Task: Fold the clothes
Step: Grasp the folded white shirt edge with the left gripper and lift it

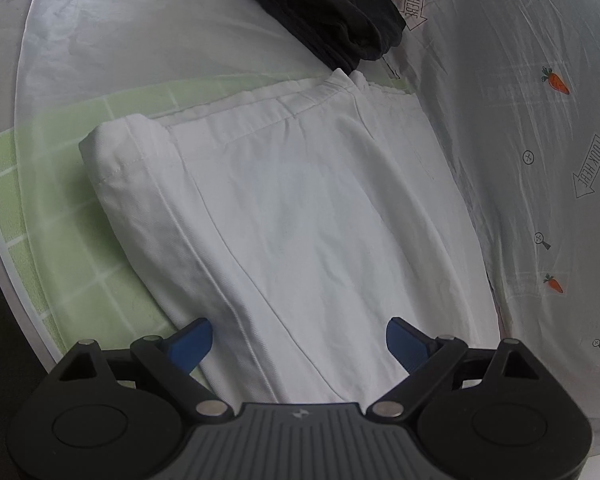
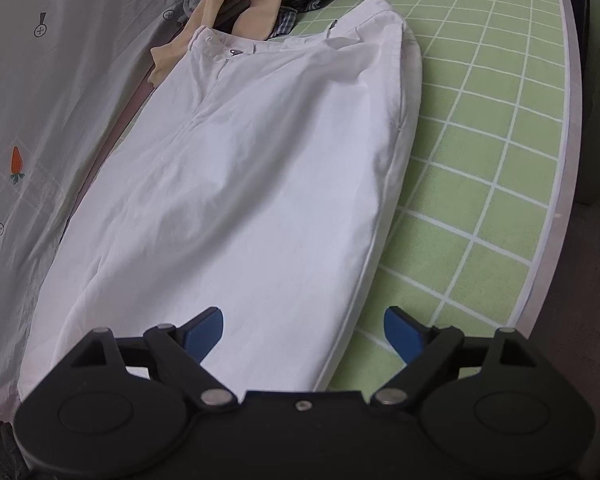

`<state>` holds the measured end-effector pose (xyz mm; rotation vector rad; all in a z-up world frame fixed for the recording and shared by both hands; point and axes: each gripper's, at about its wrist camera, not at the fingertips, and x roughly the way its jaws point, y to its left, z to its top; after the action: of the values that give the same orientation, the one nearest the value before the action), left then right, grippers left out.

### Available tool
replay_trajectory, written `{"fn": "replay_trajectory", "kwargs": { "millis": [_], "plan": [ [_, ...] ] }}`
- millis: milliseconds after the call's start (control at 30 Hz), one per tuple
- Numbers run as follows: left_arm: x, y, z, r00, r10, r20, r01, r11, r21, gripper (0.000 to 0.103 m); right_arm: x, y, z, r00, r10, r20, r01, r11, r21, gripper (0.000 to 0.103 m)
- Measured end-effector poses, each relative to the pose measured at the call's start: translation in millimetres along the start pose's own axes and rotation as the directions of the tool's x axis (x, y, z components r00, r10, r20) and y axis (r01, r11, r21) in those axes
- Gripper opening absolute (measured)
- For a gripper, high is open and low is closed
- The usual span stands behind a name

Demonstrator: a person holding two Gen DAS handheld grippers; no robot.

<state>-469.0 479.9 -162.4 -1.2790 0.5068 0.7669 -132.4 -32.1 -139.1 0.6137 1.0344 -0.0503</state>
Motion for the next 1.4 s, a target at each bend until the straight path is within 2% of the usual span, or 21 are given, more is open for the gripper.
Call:
{"fn": "replay_trajectory", "kwargs": {
  "millis": [67, 167, 267, 400, 467, 533, 600, 733, 833, 867, 900, 933, 967, 1033, 1133, 1200, 1233, 1267, 1300, 1400],
  "plan": [
    [0, -4, 0, 1.0, 0.025, 0.007, -0.025, 1.0, 0.013, 0.093, 2, 1, 3, 1.0, -0.003, -0.005, 0.003, 1.0, -0.001, 0.088],
    [-5, -6, 4, 0.994, 0.105, -0.001, -0.105, 0.993, 0.049, 0.093, 3, 1, 8, 1.0, -0.008, -0.013, 0.008, 1.0, 0.0, 0.088],
    [-15, -6, 7, 0.982, 0.187, 0.023, -0.188, 0.978, 0.085, 0.093, 4, -1, 10, 1.0, -0.009, -0.017, 0.009, 1.0, 0.005, 0.088],
    [-21, 4, 18, 0.963, 0.259, 0.069, -0.265, 0.959, 0.102, 0.093, 6, 0, 11, 1.0, -0.013, -0.012, 0.013, 1.0, -0.001, 0.088],
    [-19, 8, 24, 0.957, 0.282, 0.069, -0.287, 0.954, 0.084, 0.093, 6, 1, 11, 1.0, -0.019, -0.01, 0.019, 1.0, -0.01, 0.088],
    [-17, 10, 27, 0.958, 0.278, 0.073, -0.283, 0.956, 0.072, 0.089, 7, 3, 12, 1.0, -0.025, -0.008, 0.025, 0.999, -0.02, 0.088],
    [-14, 9, 29, 0.96, 0.271, 0.068, -0.276, 0.957, 0.087, 0.079, 8, 4, 12, 0.999, -0.031, -0.007, 0.031, 0.999, -0.03, 0.088],
    [-10, 4, 29, 0.951, 0.294, 0.093, -0.304, 0.944, 0.129, 0.07, 6, 2, 13, 0.998, -0.056, 0.009, 0.056, 0.998, -0.029, 0.088],
    [-10, 4, 30, 0.935, 0.333, 0.119, -0.347, 0.928, 0.132, 0.046, 8, -1, 19, 0.997, -0.078, 0.03, 0.078, 0.997, -0.023, 0.088],
    [-10, 6, 30, 0.928, 0.35, 0.126, -0.365, 0.922, 0.127, 0.025, 9, -1, 21, 0.996, -0.085, 0.038, 0.085, 0.996, -0.02, 0.088],
    [-10, 8, 31, 0.932, 0.343, 0.119, -0.356, 0.928, 0.113, 0.017, 9, -2, 24, 0.995, -0.092, 0.047, 0.092, 0.996, -0.017, 0.087],
    [-11, 11, 32, 0.936, 0.333, 0.111, -0.344, 0.934, 0.098, 0.015, 10, -1, 26, 0.994, -0.098, 0.055, 0.099, 0.995, -0.015, 0.087],
    [-11, 13, 33, 0.941, 0.323, 0.104, -0.332, 0.939, 0.083, 0.006, 12, -1, 29, 0.992, -0.107, 0.064, 0.108, 0.994, -0.017, 0.085],
    [-13, 9, 32, 0.939, 0.325, 0.109, -0.335, 0.938, 0.085, 0.006, 14, -1, 34, 0.989, -0.125, 0.083, 0.127, 0.992, -0.021, 0.081],
    [-19, -6, 28, 0.933, 0.329, 0.145, -0.346, 0.931, 0.118, 0.004, 19, 3, 42, 0.987, -0.128, 0.096, 0.133, 0.99, -0.047, 0.066],
    [-28, -15, 26, 0.932, 0.319, 0.171, -0.341, 0.932, 0.123, 0.004, 23, 6, 48, 0.987, -0.127, 0.096, 0.133, 0.989, -0.062, 0.047],
    [-32, -20, 25, 0.932, 0.315, 0.182, -0.339, 0.932, 0.124, 0.004, 24, 7, 51, 0.987, -0.129, 0.094, 0.136, 0.989, -0.062, 0.043],
    [-36, -24, 25, 0.931, 0.312, 0.19, -0.338, 0.933, 0.125, 0.004, 24, 6, 54, 0.988, -0.129, 0.09, 0.133, 0.99, -0.04, 0.028],
    [-43, -29, 24, 0.929, 0.31, 0.201, -0.339, 0.932, 0.127, 0.004, 17, 2, 54, 0.988, -0.124, 0.094, 0.128, 0.991, -0.031, 0.003],
    [-64, -42, 21, 0.929, 0.293, 0.226, -0.326, 0.937, 0.127, 0.004, -6, -10, 55, 0.988, -0.109, 0.109, 0.11, 0.994, -0.006, 0.002]
  ]
}}
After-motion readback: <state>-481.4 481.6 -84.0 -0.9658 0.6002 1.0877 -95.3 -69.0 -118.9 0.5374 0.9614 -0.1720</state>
